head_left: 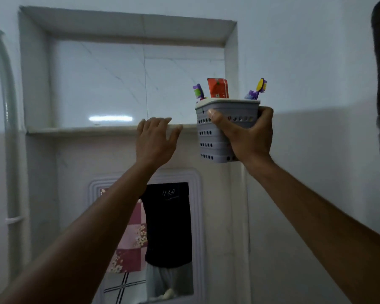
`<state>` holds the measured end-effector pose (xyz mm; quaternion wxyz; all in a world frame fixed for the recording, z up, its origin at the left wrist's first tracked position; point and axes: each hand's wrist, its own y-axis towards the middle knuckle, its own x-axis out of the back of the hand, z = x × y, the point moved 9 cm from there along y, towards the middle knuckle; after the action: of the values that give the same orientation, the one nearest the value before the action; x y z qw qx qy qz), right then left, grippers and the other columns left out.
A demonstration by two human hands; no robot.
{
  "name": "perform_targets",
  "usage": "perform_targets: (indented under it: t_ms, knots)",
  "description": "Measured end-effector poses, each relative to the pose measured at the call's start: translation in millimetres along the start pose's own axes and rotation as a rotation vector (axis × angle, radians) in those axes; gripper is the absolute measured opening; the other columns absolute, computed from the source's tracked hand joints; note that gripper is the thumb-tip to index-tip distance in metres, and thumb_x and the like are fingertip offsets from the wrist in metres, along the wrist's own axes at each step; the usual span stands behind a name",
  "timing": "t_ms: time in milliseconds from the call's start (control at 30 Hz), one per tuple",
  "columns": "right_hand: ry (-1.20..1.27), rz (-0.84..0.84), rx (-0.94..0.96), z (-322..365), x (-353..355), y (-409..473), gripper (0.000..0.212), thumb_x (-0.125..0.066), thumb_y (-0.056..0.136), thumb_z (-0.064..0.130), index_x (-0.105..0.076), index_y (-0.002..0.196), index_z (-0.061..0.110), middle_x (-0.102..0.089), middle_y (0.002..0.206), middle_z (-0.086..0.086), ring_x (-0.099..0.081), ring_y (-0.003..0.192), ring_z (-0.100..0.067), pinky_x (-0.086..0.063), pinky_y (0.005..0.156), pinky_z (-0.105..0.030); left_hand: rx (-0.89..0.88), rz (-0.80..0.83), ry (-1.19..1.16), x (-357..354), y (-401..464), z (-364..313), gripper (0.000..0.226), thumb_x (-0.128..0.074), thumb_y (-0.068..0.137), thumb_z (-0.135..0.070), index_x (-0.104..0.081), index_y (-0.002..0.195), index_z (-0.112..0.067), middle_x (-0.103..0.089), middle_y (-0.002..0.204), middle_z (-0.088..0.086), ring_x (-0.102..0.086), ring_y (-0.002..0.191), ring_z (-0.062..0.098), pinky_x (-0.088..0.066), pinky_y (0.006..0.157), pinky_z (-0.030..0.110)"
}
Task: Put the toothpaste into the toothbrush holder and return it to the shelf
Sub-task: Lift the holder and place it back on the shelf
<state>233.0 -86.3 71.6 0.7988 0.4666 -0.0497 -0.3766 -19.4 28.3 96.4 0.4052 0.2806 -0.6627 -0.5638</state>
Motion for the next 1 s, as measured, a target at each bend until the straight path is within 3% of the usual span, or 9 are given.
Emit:
perform_targets:
  t_ms: [133, 267, 367, 467, 567, 667, 800, 1000]
  knots:
    - [-0.005, -0.043, 0.042, 17, -10, 33, 0.102, -0.089, 0.042, 0.086, -0.049, 0.113, 0.025, -0.065, 0.117, 0.006, -0.068, 0.111, -0.018, -0.062, 0.091, -0.044, -0.021, -0.097, 0.074, -2, -4, 5, 0.054, -0.044, 0.108, -0.061, -0.071, 0.133, -0.021, -0.074, 0.124, 0.001, -0.061, 0.122, 0.025, -0.031, 0.119, 0.042]
    - [-0.008, -0.098, 0.08, 36, -26, 60, 0.098, -0.086, 0.048, 0.084, -0.046, 0.114, 0.023, -0.06, 0.116, 0.005, -0.061, 0.114, -0.021, -0.06, 0.09, -0.044, -0.011, -0.122, 0.102, -2, -4, 4, 0.053, -0.047, 0.107, -0.06, -0.073, 0.13, -0.021, -0.075, 0.122, 0.0, -0.063, 0.119, 0.025, -0.035, 0.115, 0.041]
    - [-0.012, -0.135, 0.119, 42, -42, 75, 0.1, -0.085, 0.055, 0.08, -0.051, 0.124, 0.016, -0.059, 0.122, 0.003, -0.054, 0.117, -0.019, -0.055, 0.092, -0.038, -0.021, -0.129, 0.098, -1, -3, 4, 0.051, -0.049, 0.107, -0.059, -0.074, 0.129, -0.02, -0.077, 0.121, 0.001, -0.065, 0.117, 0.025, -0.037, 0.113, 0.041]
    - [-0.062, -0.058, 0.096, 25, -68, 82, 0.11, -0.084, 0.061, 0.08, -0.048, 0.14, 0.013, -0.054, 0.134, 0.0, -0.048, 0.124, -0.018, -0.05, 0.099, -0.035, -0.019, -0.121, 0.09, 0, -2, 5, 0.051, -0.049, 0.108, -0.058, -0.074, 0.129, -0.019, -0.077, 0.121, 0.002, -0.065, 0.117, 0.025, -0.039, 0.111, 0.041]
    - [-0.152, 0.065, 0.04, 2, -91, 83, 0.126, -0.076, 0.066, 0.086, -0.034, 0.159, 0.011, -0.049, 0.153, -0.007, -0.046, 0.142, -0.026, -0.046, 0.115, -0.045, -0.015, -0.11, 0.095, 0, -1, 5, 0.052, -0.049, 0.108, -0.058, -0.074, 0.13, -0.018, -0.077, 0.122, 0.002, -0.066, 0.116, 0.025, -0.04, 0.11, 0.042]
    - [-0.323, 0.189, 0.044, -9, -109, 81, 0.131, -0.07, 0.085, 0.078, -0.002, 0.172, 0.009, -0.023, 0.176, -0.015, -0.026, 0.161, -0.035, -0.027, 0.13, -0.053, -0.017, -0.113, 0.118, 1, 0, 4, 0.052, -0.049, 0.108, -0.059, -0.074, 0.129, -0.019, -0.077, 0.121, 0.001, -0.066, 0.116, 0.025, -0.039, 0.111, 0.041]
    - [-0.453, 0.333, 0.11, -24, -122, 67, 0.124, -0.06, 0.095, 0.075, 0.022, 0.17, 0.02, 0.0, 0.176, -0.022, -0.01, 0.164, -0.038, -0.02, 0.13, -0.058, -0.014, -0.126, 0.122, 2, -1, 3, 0.051, -0.05, 0.107, -0.058, -0.075, 0.128, -0.018, -0.077, 0.12, 0.001, -0.066, 0.115, 0.025, -0.039, 0.111, 0.04]
    - [-0.543, 0.449, 0.147, -36, -127, 58, 0.112, -0.044, 0.102, 0.075, 0.037, 0.163, 0.028, 0.018, 0.175, -0.025, 0.0, 0.166, -0.042, -0.02, 0.13, -0.061, -0.023, -0.128, 0.125, 3, -2, 1, 0.051, -0.051, 0.107, -0.057, -0.074, 0.128, -0.018, -0.077, 0.12, 0.002, -0.066, 0.115, 0.026, -0.04, 0.11, 0.04]
